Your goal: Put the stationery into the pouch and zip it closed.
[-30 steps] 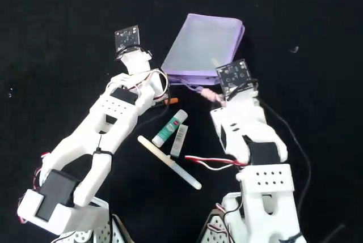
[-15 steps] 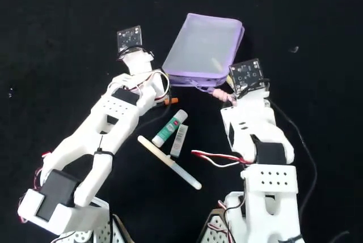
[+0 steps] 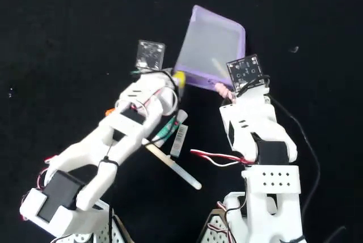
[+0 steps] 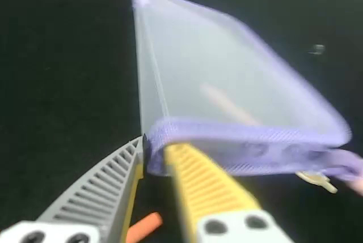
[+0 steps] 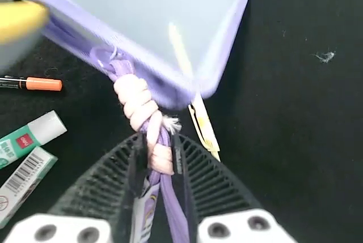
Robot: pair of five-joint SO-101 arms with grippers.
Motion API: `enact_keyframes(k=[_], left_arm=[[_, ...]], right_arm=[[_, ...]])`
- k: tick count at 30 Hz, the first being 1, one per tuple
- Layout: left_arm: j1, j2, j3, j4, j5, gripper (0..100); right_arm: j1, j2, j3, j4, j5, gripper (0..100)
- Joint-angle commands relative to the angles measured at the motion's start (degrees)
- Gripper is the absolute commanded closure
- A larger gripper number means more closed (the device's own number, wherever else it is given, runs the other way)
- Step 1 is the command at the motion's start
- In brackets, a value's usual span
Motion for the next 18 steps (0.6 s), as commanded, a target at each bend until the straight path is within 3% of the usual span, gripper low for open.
enact_keyframes(k=[1, 10, 18], left_arm=[[2.0, -0.4, -0.5, -3.0, -1.0, 84], [2.0, 6.8, -6.4, -3.1, -3.5, 83], [1.8, 15.5, -15.4, -3.2, -6.4, 89]], right_arm=[[-0.8, -1.7, -3.1, 0.2, 0.5, 98.8], [-0.6, -1.8, -3.5, 0.3, 0.6, 98.8], [-0.6, -1.8, -9.4, 7.7, 0.7, 98.8]])
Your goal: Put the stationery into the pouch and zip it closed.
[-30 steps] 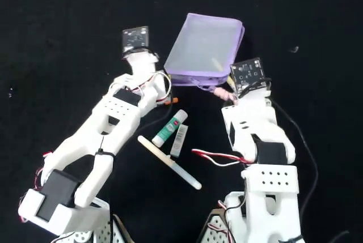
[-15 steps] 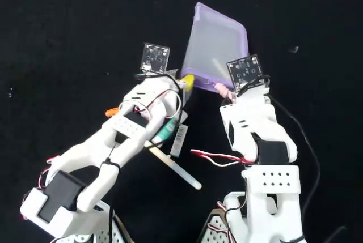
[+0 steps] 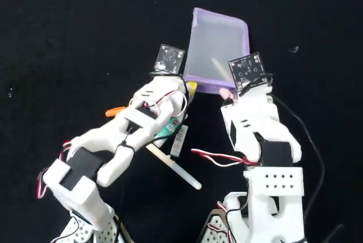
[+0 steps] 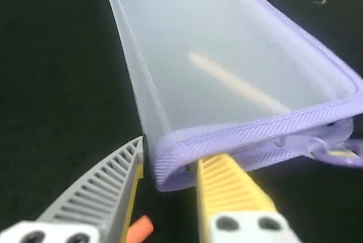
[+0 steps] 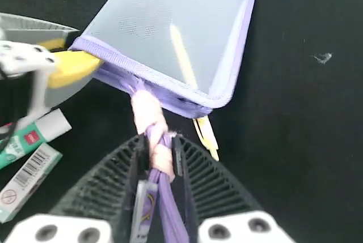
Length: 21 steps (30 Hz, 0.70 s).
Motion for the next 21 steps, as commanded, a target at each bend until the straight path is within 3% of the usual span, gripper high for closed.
enact_keyframes(k=[1, 9, 12, 16, 21], left_arm=[[0.4, 0.3, -6.5, -1.5, -0.8, 89], [0.7, 1.5, -9.6, -2.5, -0.8, 90], [0.0, 4.2, -8.6, -10.0, -0.9, 93], [-1.7, 8.3, -6.8, -18.6, -0.9, 97], [-1.2, 6.6, -3.0, -21.5, -4.6, 97]], right_arm=[[-0.6, -1.4, -5.2, 2.6, 0.7, 98.8], [-0.4, -1.4, -5.3, 2.9, 2.4, 98.8], [-0.1, -1.4, -5.7, 3.1, 2.6, 98.8], [5.5, -1.4, -8.1, 4.9, 2.7, 98.8], [10.4, -1.0, -8.2, 4.5, 5.4, 98.8]])
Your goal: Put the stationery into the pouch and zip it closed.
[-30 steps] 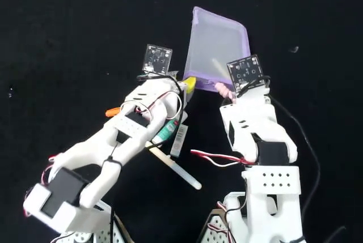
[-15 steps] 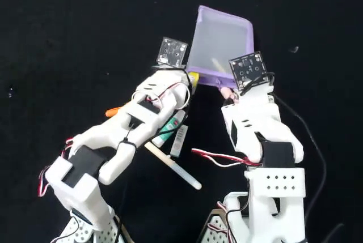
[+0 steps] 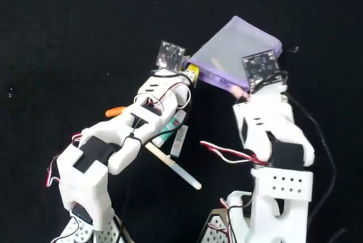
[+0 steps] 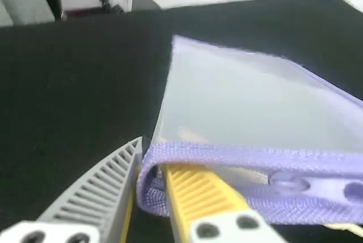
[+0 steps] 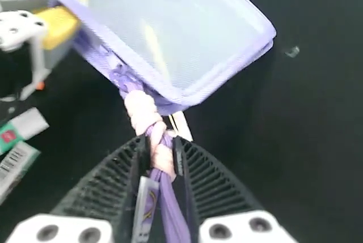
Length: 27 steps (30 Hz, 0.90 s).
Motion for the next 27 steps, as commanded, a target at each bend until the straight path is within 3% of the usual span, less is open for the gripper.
enact_keyframes(k=[1, 16, 23, 27], left_arm=[[-0.7, -3.9, 2.0, -2.0, -2.5, 97], [-1.4, -35.4, 24.0, -0.9, -2.7, 97], [-1.5, -38.9, 21.3, 12.6, -2.8, 97], [-2.9, -39.1, 21.5, 14.7, -2.5, 97]], right_arm=[[4.7, -1.0, -3.1, -0.2, 1.8, 98.8], [16.8, -1.0, -3.7, -0.9, 4.2, 98.8], [22.2, -0.9, -4.7, -1.2, 4.3, 98.8], [22.8, -0.8, -5.1, -1.1, 4.3, 98.8]])
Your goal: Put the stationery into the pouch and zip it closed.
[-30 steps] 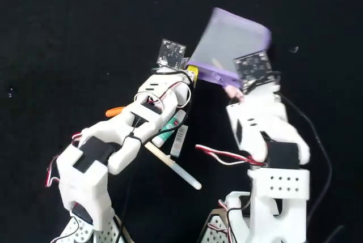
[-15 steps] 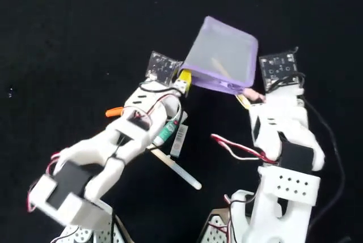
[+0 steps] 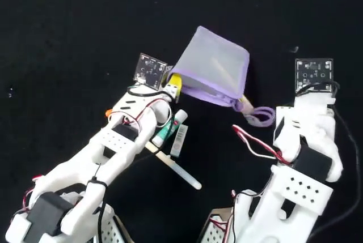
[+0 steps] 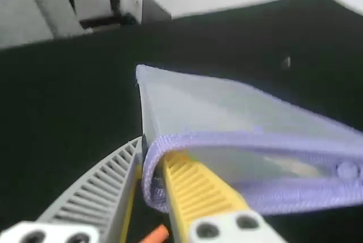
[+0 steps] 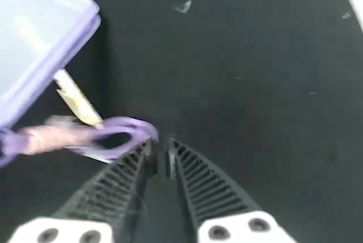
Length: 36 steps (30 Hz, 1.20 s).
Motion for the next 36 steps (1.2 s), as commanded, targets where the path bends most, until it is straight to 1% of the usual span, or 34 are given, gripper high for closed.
enact_keyframes(k=[1, 6, 10, 16, 19, 21, 26, 28, 30, 33, 35, 36], left_arm=[[-1.7, -2.6, -3.0, 0.9, -0.3, 97], [-1.1, -2.6, -2.9, 1.1, -0.2, 97], [-1.0, -2.6, -3.3, 1.1, -0.2, 97], [-1.0, -2.6, -5.6, 1.1, -0.2, 97], [-1.1, -2.6, -7.5, 1.3, -0.2, 97], [-1.4, -2.5, -10.5, 5.3, -0.2, 97], [-1.6, -2.0, -21.5, 23.5, -0.1, 97], [-1.6, -2.5, -24.0, 27.8, -0.1, 97], [-1.5, -2.5, -24.5, 28.9, -0.1, 97], [-1.5, -1.9, -24.3, 29.1, -0.1, 97], [-1.6, -1.9, -23.3, 28.7, -0.1, 97], [-1.6, -1.9, -23.0, 28.7, -0.1, 97]], right_arm=[[1.2, -0.7, -3.1, -1.1, 0.5, 98.8], [-1.4, -0.7, -2.8, -1.0, -0.2, 98.8], [-1.3, -0.7, -2.7, -0.3, -3.5, 97.5], [-2.0, -0.7, -1.8, 0.3, -4.1, 80.4], [-5.4, -0.8, -1.5, 0.7, -4.1, 77.3], [-7.5, -0.7, -1.2, 0.6, -4.1, 78.1], [-8.4, -0.7, -0.9, 0.6, -4.1, 78.6], [-8.8, -0.7, -0.8, 0.6, -4.1, 78.6], [-9.8, -0.7, 0.4, 0.2, -4.1, 78.6], [-16.8, -1.1, 5.2, -2.2, -4.0, 78.6], [-21.7, -1.2, 10.2, -6.4, -3.6, 78.6], [-22.9, -1.2, 12.4, -9.1, -3.6, 78.6]])
